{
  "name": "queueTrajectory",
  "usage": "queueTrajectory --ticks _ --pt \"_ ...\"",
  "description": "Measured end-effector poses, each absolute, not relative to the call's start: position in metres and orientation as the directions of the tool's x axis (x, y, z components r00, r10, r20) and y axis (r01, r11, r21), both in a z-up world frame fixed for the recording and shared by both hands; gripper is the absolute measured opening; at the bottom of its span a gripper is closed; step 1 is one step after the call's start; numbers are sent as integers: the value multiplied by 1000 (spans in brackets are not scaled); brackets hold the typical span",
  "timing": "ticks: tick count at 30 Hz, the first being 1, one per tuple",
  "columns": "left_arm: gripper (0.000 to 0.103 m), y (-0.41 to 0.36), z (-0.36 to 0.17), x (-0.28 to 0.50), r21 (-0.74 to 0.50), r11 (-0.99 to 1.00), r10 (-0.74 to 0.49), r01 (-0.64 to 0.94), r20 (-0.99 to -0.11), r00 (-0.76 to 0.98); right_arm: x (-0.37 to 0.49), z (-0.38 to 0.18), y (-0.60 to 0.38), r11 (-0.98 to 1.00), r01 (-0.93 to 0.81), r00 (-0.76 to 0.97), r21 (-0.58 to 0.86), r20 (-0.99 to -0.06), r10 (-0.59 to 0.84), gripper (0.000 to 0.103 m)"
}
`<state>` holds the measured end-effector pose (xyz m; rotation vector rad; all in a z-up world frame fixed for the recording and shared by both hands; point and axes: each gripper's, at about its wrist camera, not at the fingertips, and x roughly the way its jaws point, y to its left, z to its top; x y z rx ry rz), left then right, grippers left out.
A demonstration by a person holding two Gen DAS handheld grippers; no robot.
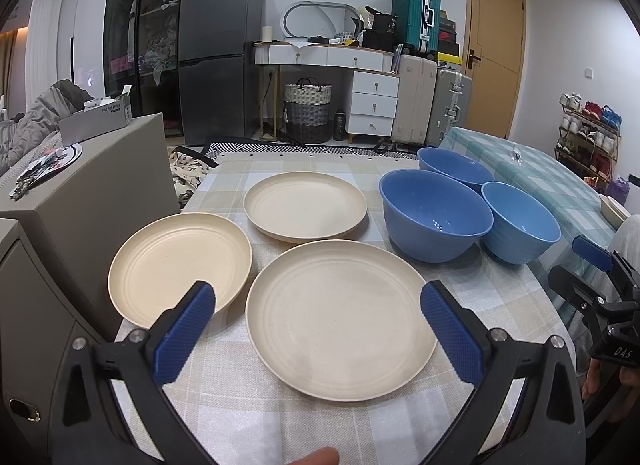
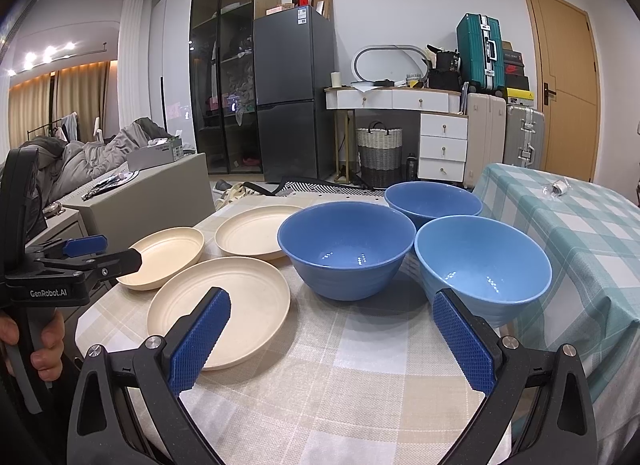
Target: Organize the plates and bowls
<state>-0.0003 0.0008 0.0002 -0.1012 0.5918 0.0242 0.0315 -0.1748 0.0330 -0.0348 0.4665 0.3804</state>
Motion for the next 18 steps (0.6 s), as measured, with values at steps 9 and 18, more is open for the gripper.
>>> queueTrajectory --ticks 9,18 --pt "103 0 1 -1 -87 995 -6 -51 -558 830 32 33 -175 929 -366 825 53 -444 350 103" --pt "103 0 1 -1 -86 995 -5 -52 -558 830 32 33 -175 929 -365 825 51 -445 349 103"
